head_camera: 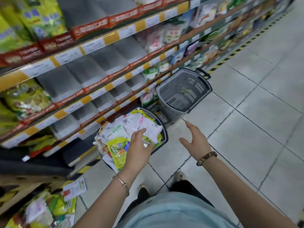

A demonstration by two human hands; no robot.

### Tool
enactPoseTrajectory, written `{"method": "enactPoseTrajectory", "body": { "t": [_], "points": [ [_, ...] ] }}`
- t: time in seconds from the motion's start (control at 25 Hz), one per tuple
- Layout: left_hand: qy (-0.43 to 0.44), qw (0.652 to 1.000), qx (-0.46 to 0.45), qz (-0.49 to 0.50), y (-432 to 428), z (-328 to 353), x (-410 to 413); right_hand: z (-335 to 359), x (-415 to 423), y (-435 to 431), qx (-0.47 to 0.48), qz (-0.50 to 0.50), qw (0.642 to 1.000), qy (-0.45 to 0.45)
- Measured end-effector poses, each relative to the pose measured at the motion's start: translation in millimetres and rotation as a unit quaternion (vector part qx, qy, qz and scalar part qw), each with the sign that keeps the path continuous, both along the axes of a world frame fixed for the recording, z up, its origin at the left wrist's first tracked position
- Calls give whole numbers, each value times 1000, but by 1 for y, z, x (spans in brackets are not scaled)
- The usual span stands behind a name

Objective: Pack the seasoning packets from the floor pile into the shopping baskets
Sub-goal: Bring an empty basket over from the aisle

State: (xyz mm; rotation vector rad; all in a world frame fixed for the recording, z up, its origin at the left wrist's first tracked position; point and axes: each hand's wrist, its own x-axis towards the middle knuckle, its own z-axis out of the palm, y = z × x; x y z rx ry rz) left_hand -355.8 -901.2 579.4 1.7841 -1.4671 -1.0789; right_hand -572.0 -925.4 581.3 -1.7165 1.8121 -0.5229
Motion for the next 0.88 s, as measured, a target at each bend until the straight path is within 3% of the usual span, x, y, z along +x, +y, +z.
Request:
{"method": "enactPoseTrajectory", "body": {
  "t": [0.28, 0.56, 0.88],
  "points": [
    [-24, 994, -19, -104, -49, 19, -115, 13, -124, 2, -16, -116, 993, -28],
    [25, 994, 5, -104, -97, 23, -285, 22, -304, -16, -24, -183, 978, -96],
    [9, 990, 27, -137, -156, 21, -399, 26, -416, -74, -19, -200, 972, -124]
  ]
}}
